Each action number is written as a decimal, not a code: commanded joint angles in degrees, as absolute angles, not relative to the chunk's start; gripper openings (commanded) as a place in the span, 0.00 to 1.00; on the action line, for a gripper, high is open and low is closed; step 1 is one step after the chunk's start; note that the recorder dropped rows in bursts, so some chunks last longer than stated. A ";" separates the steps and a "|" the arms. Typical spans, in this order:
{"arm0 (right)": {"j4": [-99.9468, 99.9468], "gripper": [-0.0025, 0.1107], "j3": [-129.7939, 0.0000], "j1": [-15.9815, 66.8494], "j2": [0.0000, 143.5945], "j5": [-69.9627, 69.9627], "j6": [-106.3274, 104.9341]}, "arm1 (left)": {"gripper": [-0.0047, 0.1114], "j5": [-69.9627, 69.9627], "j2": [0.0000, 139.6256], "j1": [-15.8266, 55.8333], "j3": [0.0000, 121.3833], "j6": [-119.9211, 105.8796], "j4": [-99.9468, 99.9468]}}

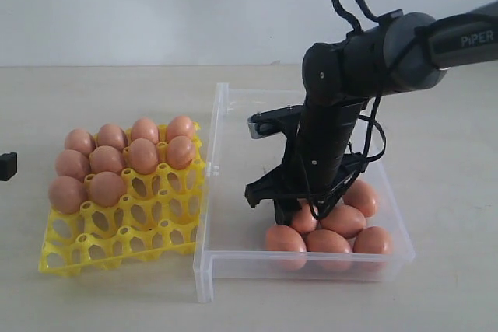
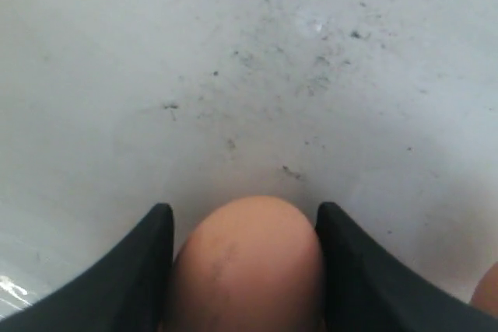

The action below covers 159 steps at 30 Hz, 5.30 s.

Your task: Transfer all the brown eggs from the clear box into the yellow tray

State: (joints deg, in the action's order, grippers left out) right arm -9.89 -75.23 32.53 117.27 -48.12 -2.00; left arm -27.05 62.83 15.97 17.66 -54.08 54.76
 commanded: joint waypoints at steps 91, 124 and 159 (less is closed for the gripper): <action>54.03 0.02 -74.81 40.55 126.54 37.48 36.67 | 0.07 -27.51 62.38 15.86 17.42 -53.53 55.68; 43.57 0.02 -76.09 40.55 131.49 39.42 24.94 | 0.07 -28.18 62.38 15.86 17.42 -53.53 55.56; 50.29 0.36 -75.96 40.55 119.11 24.12 31.64 | 0.07 -27.96 62.38 15.86 17.42 -53.53 55.56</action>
State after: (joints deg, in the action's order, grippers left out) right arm 46.58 -75.91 40.67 122.36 30.08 29.70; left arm -27.39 62.83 15.97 17.66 -54.08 55.32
